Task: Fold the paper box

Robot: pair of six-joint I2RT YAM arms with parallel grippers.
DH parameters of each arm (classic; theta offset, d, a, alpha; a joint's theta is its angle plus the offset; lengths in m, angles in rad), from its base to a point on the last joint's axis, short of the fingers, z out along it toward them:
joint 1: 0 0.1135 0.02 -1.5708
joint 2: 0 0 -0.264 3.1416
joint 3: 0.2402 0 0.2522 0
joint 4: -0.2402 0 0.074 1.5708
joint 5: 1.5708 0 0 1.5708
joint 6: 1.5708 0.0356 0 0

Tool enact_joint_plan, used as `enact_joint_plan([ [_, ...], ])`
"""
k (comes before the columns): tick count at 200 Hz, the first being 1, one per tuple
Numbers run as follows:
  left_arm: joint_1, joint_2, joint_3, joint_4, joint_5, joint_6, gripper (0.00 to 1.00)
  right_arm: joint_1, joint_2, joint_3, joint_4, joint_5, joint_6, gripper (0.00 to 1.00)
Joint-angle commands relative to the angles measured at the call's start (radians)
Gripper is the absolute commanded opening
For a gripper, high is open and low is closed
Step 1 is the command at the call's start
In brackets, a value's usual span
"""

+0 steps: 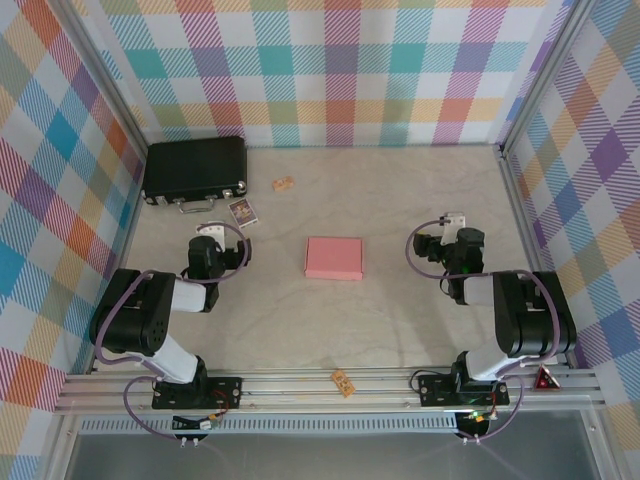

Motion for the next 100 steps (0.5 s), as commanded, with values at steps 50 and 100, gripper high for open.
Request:
enact_joint_plan([
  [50, 0.013, 0.003, 0.019, 0.051, -0.043, -0.019, 1.00, -0.001, 0.005, 0.007, 0.055, 0.026, 0.000, 0.99],
  [100, 0.014, 0.003, 0.022, 0.043, -0.033, -0.016, 1.00, -0.001, 0.004, 0.005, 0.055, 0.026, 0.001, 0.99],
])
